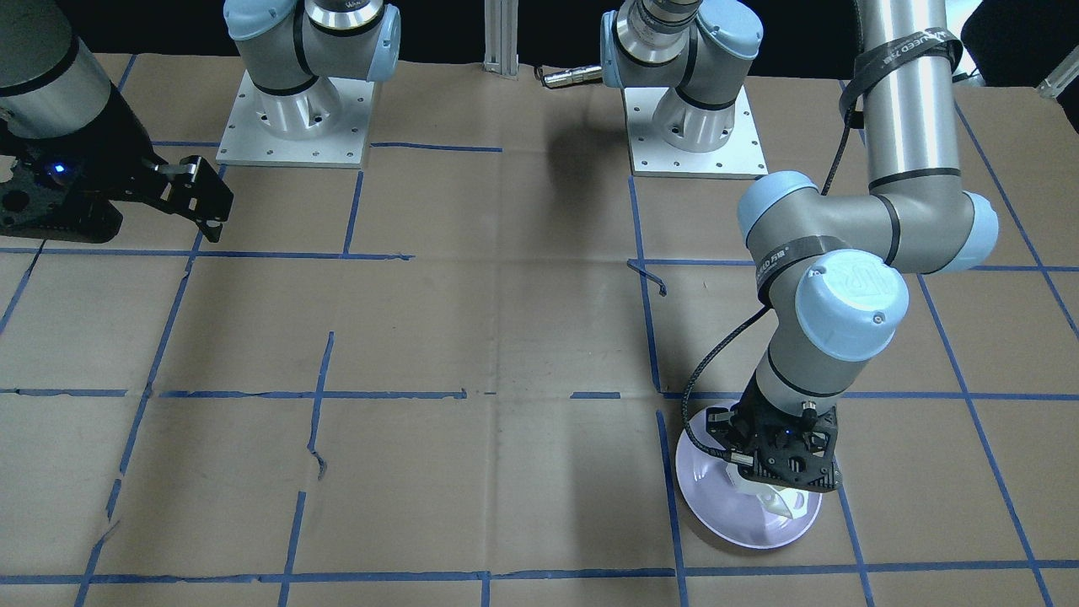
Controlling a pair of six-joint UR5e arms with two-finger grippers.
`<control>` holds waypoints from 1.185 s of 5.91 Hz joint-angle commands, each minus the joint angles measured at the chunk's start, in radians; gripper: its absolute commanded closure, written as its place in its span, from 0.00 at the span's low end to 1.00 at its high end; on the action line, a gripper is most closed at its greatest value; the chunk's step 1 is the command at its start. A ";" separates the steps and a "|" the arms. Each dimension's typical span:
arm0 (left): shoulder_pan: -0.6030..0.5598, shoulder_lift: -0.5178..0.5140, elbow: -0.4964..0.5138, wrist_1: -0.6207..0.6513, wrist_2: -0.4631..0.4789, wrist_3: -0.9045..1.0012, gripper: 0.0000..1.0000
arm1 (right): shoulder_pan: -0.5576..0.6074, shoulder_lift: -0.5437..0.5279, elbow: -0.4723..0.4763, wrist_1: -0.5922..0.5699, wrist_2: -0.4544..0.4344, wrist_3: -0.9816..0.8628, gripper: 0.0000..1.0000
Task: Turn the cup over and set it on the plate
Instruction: 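Lower the upright mug onto the plate and open the left gripper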
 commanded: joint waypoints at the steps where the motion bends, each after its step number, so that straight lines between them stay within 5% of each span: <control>1: 0.003 -0.004 0.004 -0.005 -0.002 0.000 0.28 | 0.000 0.000 0.000 0.001 0.000 0.000 0.00; 2: 0.004 -0.001 0.014 -0.008 0.001 -0.001 0.02 | 0.000 0.000 0.000 0.001 0.000 0.000 0.00; 6: -0.011 0.221 0.070 -0.388 -0.010 -0.174 0.01 | 0.000 0.000 0.000 0.000 0.000 0.000 0.00; 7: -0.013 0.301 0.073 -0.496 -0.084 -0.261 0.01 | 0.000 0.000 0.000 0.001 0.000 0.000 0.00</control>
